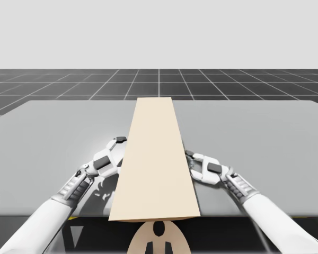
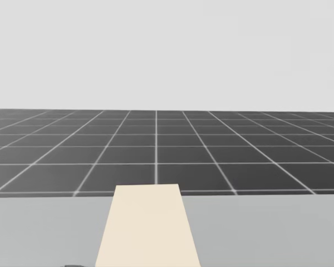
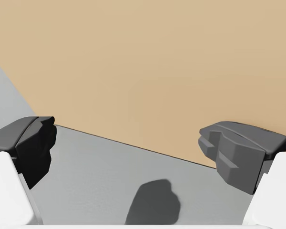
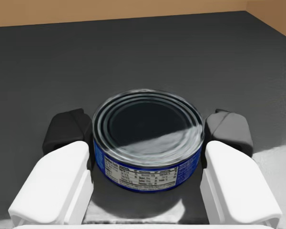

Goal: Retrieve the object from inside the box.

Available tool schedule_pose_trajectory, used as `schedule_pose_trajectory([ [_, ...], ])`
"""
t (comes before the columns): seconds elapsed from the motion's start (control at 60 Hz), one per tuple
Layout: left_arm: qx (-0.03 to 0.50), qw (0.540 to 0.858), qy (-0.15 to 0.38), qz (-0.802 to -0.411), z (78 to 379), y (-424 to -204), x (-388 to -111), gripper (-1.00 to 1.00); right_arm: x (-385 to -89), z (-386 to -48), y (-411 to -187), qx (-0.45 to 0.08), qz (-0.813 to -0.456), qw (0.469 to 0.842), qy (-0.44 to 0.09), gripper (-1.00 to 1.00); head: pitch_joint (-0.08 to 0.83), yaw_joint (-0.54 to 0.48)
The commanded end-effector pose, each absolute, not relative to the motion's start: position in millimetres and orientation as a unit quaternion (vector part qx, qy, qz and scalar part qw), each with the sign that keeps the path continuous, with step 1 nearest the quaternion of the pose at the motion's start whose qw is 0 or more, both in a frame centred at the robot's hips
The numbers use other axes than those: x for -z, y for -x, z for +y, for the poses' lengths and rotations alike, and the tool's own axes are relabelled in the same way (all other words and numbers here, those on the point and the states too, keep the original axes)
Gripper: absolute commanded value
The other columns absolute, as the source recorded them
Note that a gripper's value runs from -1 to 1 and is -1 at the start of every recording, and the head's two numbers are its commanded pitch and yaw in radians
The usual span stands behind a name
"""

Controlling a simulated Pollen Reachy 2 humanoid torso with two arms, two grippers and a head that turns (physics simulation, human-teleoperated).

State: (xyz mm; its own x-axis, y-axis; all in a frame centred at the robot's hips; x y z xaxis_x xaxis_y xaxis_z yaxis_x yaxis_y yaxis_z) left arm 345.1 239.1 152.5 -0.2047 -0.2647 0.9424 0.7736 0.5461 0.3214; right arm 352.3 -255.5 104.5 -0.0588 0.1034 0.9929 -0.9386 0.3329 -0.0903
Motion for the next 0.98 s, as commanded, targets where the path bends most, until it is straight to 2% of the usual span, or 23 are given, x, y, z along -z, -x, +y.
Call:
schedule_pose_trajectory([
  [0.017,0.431,0.601,0.200,-0.643,236.5,-345.1,-149.8,-1.00,-119.7,-301.5,-348.6,-0.425,-0.615,0.584,-0.318,1.00,0.062,-0.04],
  [0.2,0.428,0.602,0.197,-0.645,238.4,-346.2,-149.9,-1.00,-134.6,-339.1,-352.3,-0.400,-0.647,0.592,-0.265,1.00,0.055,-0.05],
  [0.283,0.427,0.603,0.195,-0.645,238.9,-346.9,-149.5,-1.00,-150.5,-355.5,-356.6,-0.386,-0.667,0.590,-0.241,1.00,0.055,-0.05],
  [0.483,0.425,0.604,0.191,-0.647,240.6,-347.7,-149.1,-1.00,-177.3,-375.7,-370.9,-0.351,-0.703,0.592,-0.180,1.00,0.048,-0.05],
  [0.633,0.422,0.606,0.188,-0.648,242.8,-349.0,-149.1,-1.00,-224.6,-385.9,-382.2,-0.308,-0.738,0.585,-0.137,1.00,0.048,-0.04],
  [0.75,0.420,0.606,0.188,-0.649,243.6,-349.5,-149.2,-1.00,-261.6,-390.0,-382.2,-0.277,-0.766,0.571,-0.106,1.00,0.048,-0.03],
  [0.833,0.421,0.606,0.187,-0.648,243.7,-349.6,-148.6,-1.00,-295.9,-391.3,-376.4,-0.252,-0.793,0.549,-0.082,1.00,0.048,-0.03],
  [0.983,0.420,0.606,0.187,-0.649,243.8,-349.9,-148.2,-1.00,-361.1,-387.7,-355.4,-0.197,-0.849,0.486,-0.061,1.00,0.048,-0.03],
])
